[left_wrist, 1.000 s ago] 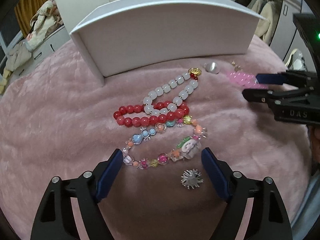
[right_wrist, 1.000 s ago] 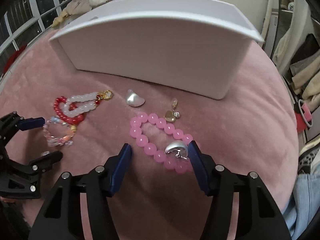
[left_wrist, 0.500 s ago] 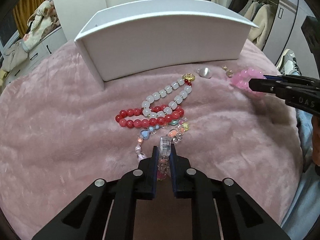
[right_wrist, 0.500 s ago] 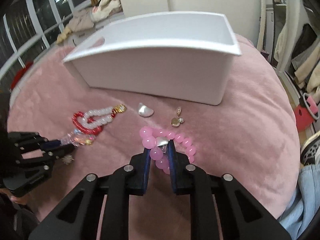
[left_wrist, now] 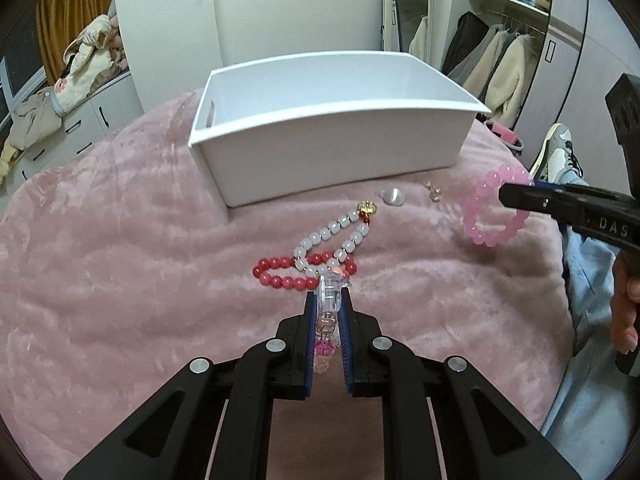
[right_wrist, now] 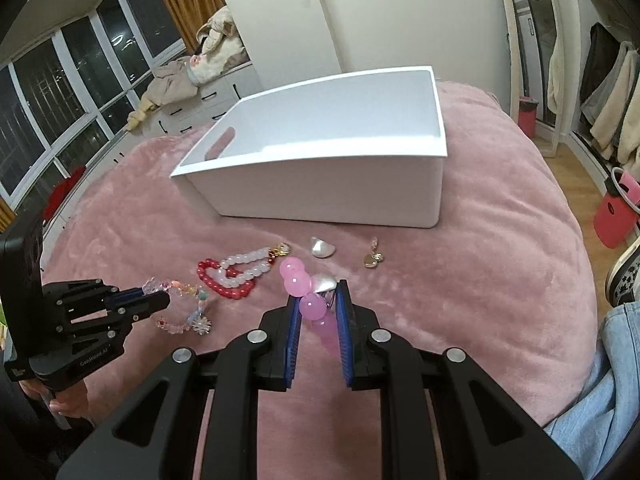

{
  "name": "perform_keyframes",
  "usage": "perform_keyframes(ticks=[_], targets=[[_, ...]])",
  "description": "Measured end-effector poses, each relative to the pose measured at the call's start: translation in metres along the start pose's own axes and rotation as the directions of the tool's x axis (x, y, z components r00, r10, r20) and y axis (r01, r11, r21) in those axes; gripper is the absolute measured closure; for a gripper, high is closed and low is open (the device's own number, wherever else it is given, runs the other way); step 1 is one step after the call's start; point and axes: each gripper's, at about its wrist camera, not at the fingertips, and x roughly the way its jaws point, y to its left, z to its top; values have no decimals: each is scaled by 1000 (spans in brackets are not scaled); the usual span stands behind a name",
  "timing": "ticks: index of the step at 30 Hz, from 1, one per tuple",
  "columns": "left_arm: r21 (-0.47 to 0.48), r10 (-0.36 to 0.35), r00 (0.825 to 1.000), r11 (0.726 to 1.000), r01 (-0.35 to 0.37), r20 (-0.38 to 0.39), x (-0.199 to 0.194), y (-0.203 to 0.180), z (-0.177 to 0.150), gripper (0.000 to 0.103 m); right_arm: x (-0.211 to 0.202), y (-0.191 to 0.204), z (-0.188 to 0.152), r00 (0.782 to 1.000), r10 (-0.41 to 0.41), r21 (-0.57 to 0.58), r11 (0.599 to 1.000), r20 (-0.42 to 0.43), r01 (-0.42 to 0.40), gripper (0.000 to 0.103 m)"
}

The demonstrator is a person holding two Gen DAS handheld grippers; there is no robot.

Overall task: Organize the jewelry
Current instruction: 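Lift both bracelets off the bed toward the white bin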

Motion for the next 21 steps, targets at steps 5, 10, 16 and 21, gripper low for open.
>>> perform_keyframes(ticks=[5,10,16,21], targets=[[1,1,1000,1000,-1,9,-3,-2,2,87,11,0,-6,1000,2,13,1000,-23,-2,85],[10,-4,1000,1000,4,20,-5,-3,5,87,9,0,-5,1000,12,14,1000,-18,-11,85],[38,19,1000,999,-19,-13,11,-5,-8,59,17,-5,-10,998,-21,29,999,-55,23,38],[52,-3,996,999,7,-84,33,-9,-22,56,45,-2,-25,978,-49,-8,999,-203,48,38]])
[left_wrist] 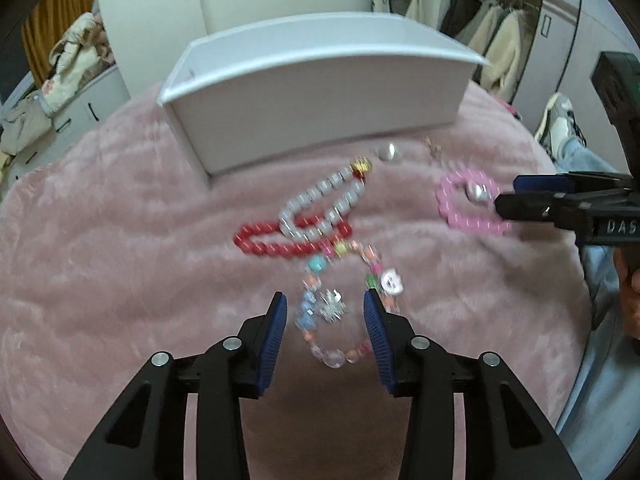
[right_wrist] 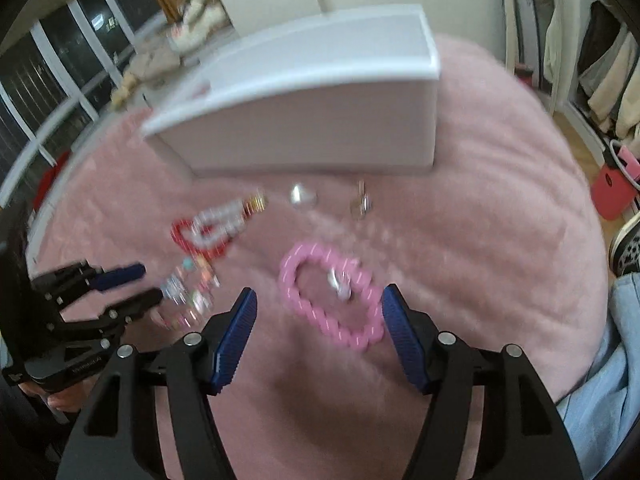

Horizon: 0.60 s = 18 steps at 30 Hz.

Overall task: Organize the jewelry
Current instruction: 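Lift both bracelets off the bed toward the white bin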

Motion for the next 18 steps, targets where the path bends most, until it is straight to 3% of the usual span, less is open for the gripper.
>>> perform_keyframes(ticks=[3,6,9,10,11,13,18], targets=[[16,-5,999,1000,6,-35,13,-6,-6,53,11,8,-3,1000,-18,-41,999,-22,17,40],[12,-6,999,1000,6,-44,19,-7,-7,54,21,5,-5,999,-27,-27,999,-44,26,53],[-3,-14,998,1000,14,-53,21,-5,-8,74,26,1,-6,998,-42,-18,999,-56,42,67],[-2,-8,998,1000,8,-63,22,-5,-9,86,26,1,-6,997,-46,-23,999,-59,45,82],[-6,-8,997,1000,7,-72,23,-4,-9,87,26,2,-6,997,-42,-28,999,-60,40,88],[-14,-17,998,1000,16,-67,21,-1,-10,87,23,6,-6,998,-52,-43,998,-42,50,93],[-39,-24,999,999,23,-38,7,8,-8,87,0,10,-2,999,-2,-30,1000,48,4,93]])
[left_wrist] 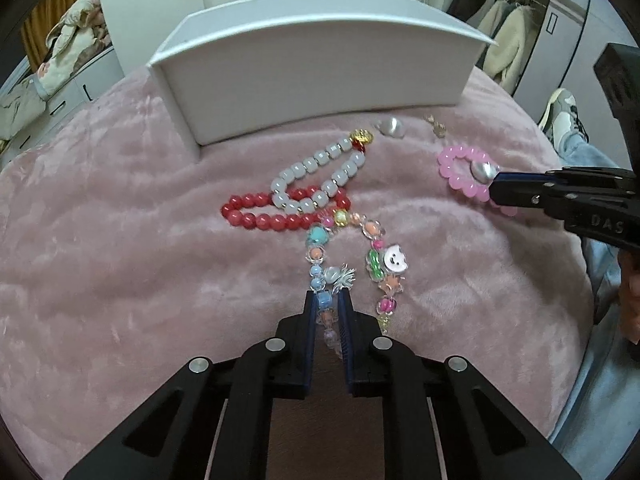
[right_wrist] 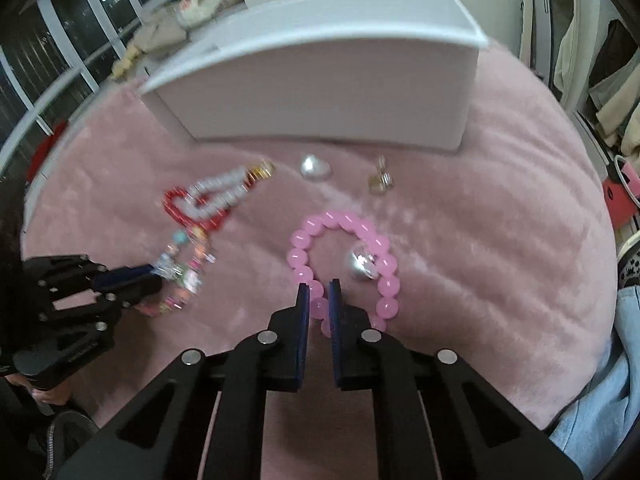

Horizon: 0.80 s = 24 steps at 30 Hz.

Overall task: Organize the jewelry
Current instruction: 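Lift both bracelets off the bed toward the white bin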

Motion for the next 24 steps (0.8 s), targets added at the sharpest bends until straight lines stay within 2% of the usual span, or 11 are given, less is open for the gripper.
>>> perform_keyframes(ticks=[12,13,15,19,21,22,24], targets=[[-27,-12,997,1000,15,78,-42,8,19,87,-64,0,22,980,120,43,991,157,-128,94],[-28,-11,996,1000,14,85,-45,8,21,87,-66,0,23,978,129,45,989,163,-138,102],[-27,-7,995,1000,10,101,-53,6,28,87,-75,1,28,971,155,48,985,183,-166,103],[-19,-6,991,1000,9,136,-65,4,44,87,-83,5,36,972,145,30,988,187,-153,103],[-8,-2,989,1000,3,150,-68,3,50,87,-80,9,36,981,115,3,993,157,-117,101],[-7,0,988,1000,1,152,-68,3,51,87,-73,10,35,990,71,-6,997,120,-71,98],[-8,-2,989,1000,4,151,-67,3,52,87,-56,3,29,998,20,4,1000,64,-21,55]])
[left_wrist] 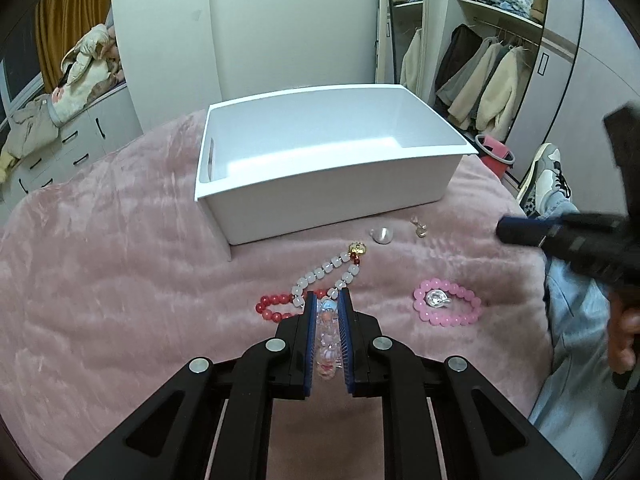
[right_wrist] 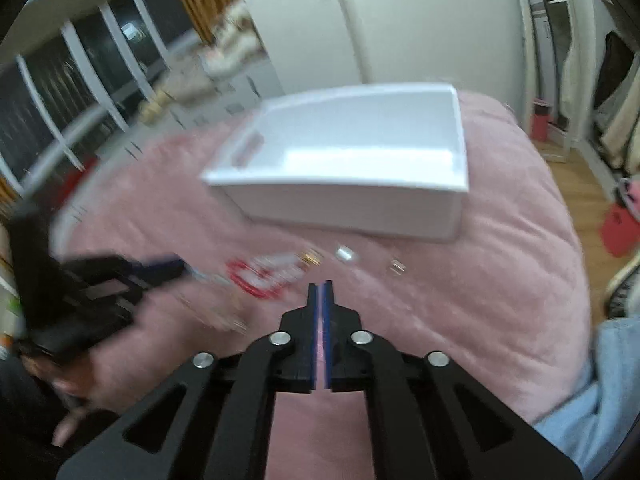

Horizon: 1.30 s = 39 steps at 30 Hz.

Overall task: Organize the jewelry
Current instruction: 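Lift both bracelets off the bed toward the white bin, then lower both bracelets into the white bin and open both tools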

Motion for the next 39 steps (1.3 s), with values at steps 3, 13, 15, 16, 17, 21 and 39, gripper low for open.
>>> perform_keyframes(ticks=[3,13,15,16,17,21,39], targets=[[-1,-7,1000,1000,7,2,0,0,-1,87,50,-16,-22,987,-28,14,999,-159,31,24],[-4,-13,1000,1000,13,29,-7,4,6,87,52,-35,-26,990,38,113,993,-132,-23,91],[-5,-12,999,1000,12,30,-7,5,8,87,39,-32,-19,995,55,113,993,-82,-46,91],[-5,-13,999,1000,13,33,-8,6,9,87,32,-29,-16,996,65,106,993,-61,-59,91],[-5,-12,999,1000,12,36,-8,7,10,87,24,-26,-11,996,75,97,993,-37,-71,91],[-8,-17,998,1000,17,56,-15,11,19,87,-3,-12,10,994,101,69,992,38,-103,91],[-3,-5,989,1000,6,150,-41,22,107,87,-28,-13,111,958,209,69,972,195,-226,91]])
